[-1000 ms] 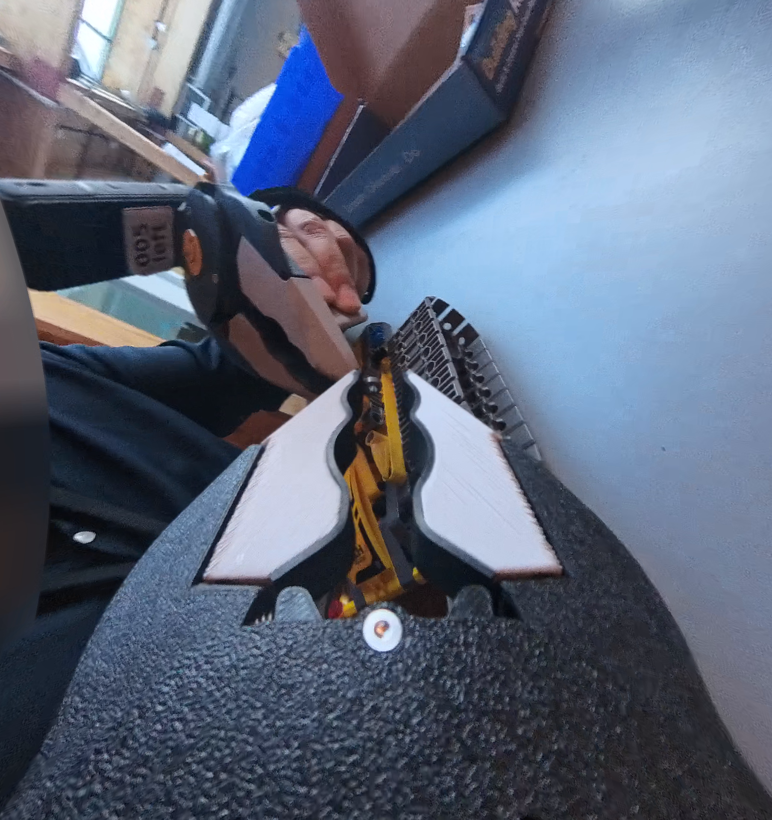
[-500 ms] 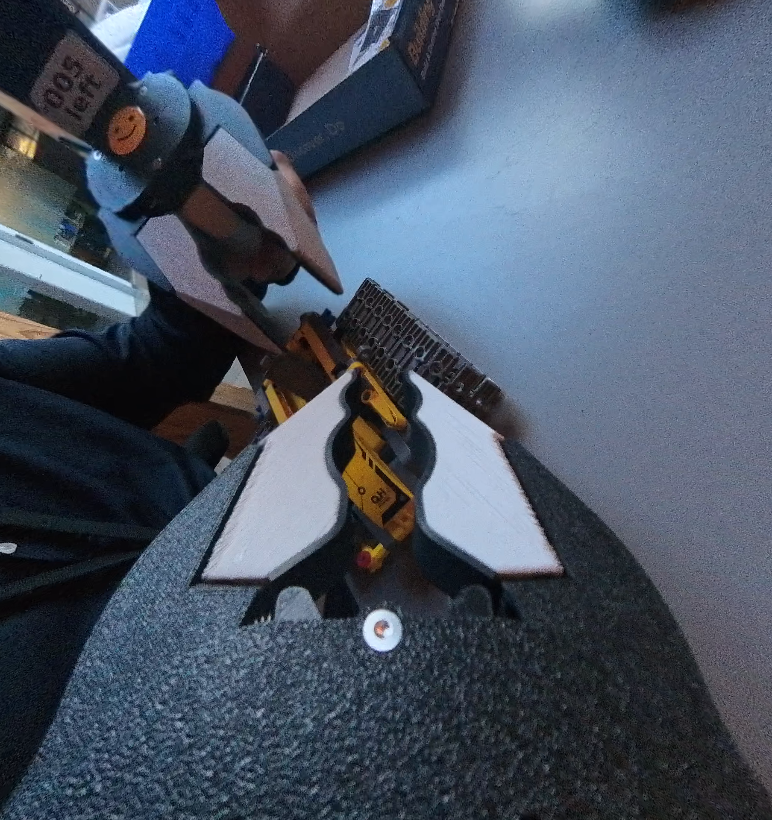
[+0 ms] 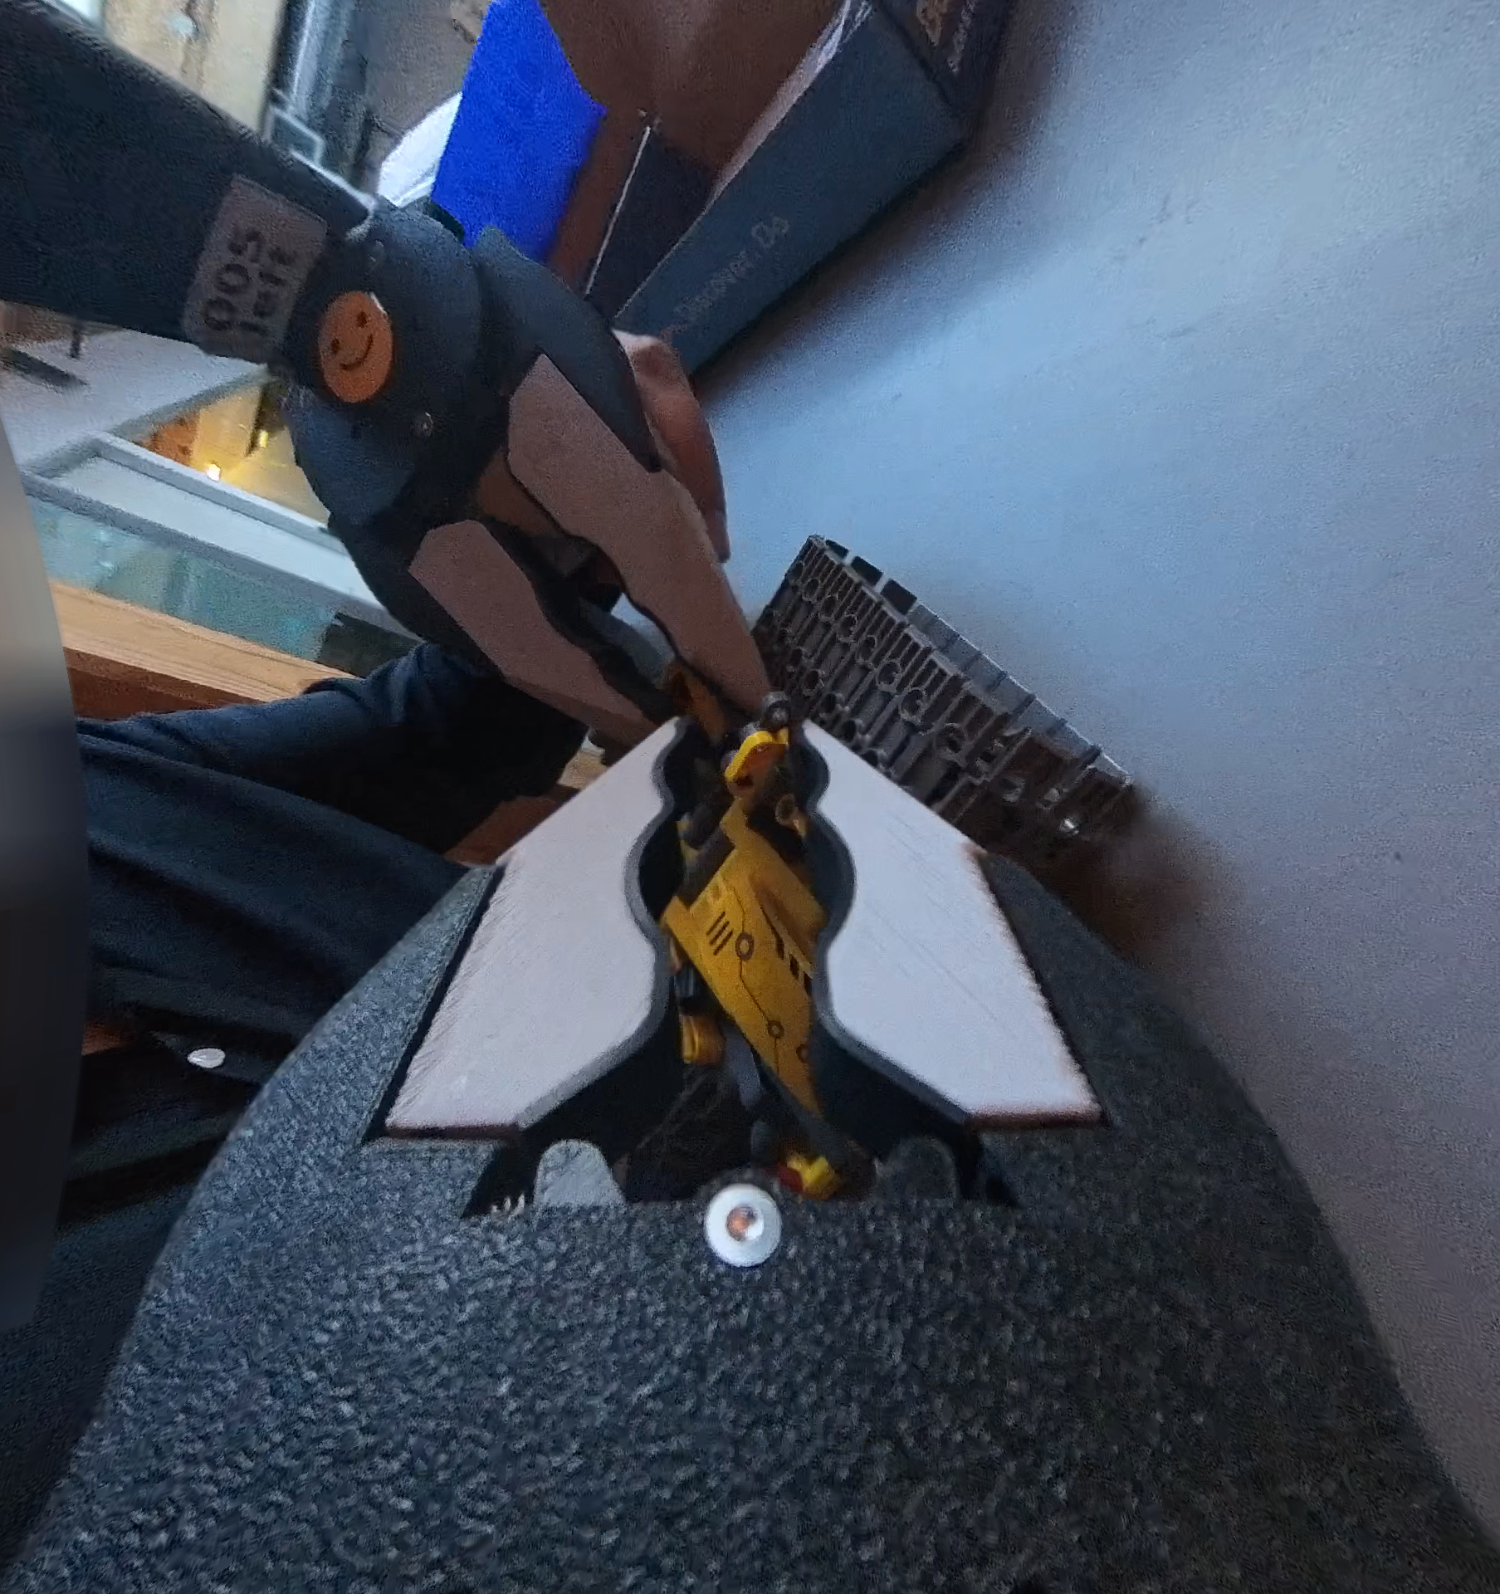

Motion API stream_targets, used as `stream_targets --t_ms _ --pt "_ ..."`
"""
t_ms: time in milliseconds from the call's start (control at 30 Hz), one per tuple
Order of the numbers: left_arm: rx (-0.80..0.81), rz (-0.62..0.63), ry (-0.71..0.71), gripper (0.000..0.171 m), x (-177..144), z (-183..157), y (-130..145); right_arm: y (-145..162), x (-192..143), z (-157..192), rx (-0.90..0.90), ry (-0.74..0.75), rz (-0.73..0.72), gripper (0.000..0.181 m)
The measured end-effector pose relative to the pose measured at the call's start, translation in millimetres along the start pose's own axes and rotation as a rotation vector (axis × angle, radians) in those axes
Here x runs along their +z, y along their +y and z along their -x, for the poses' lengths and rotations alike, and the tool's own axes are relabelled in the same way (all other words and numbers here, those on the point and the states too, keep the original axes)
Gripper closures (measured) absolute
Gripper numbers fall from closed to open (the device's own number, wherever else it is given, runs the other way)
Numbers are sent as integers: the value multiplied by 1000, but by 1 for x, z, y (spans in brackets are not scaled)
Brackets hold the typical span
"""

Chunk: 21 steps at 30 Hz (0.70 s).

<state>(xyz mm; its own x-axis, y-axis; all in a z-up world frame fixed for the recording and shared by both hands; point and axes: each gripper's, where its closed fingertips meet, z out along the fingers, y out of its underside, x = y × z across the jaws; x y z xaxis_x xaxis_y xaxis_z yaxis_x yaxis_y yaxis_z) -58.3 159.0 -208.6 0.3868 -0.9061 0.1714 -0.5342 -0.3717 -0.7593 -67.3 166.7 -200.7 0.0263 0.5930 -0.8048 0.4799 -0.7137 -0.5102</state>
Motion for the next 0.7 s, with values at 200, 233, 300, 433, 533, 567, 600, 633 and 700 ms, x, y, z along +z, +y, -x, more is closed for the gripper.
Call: stream_targets --t_ms 200,233,300,433,533,567,600,633,700 --pt "9 34 39 156 0 -3 8 1 1 -1 29 -15 11 170" --pt "32 58 11 154 -3 0 11 1 2 -2 21 -11 14 169" --pt "74 55 -37 148 -10 3 11 1 2 -2 15 -11 17 169" --pt "47 93 -3 157 -8 -1 16 0 2 -2 24 -33 11 169" --pt "57 150 1 156 -2 -1 21 0 4 -1 -7 -20 19 167" --pt "65 164 -1 156 -2 -1 20 0 5 0 -19 -21 22 163" --pt "70 177 -5 156 -1 -1 20 0 6 1 -28 -24 22 159" --pt "85 189 -14 156 0 -1 20 0 6 2 -36 -20 20 158" --pt "124 194 -36 156 2 -2 19 1 6 -2 -70 11 25 168"
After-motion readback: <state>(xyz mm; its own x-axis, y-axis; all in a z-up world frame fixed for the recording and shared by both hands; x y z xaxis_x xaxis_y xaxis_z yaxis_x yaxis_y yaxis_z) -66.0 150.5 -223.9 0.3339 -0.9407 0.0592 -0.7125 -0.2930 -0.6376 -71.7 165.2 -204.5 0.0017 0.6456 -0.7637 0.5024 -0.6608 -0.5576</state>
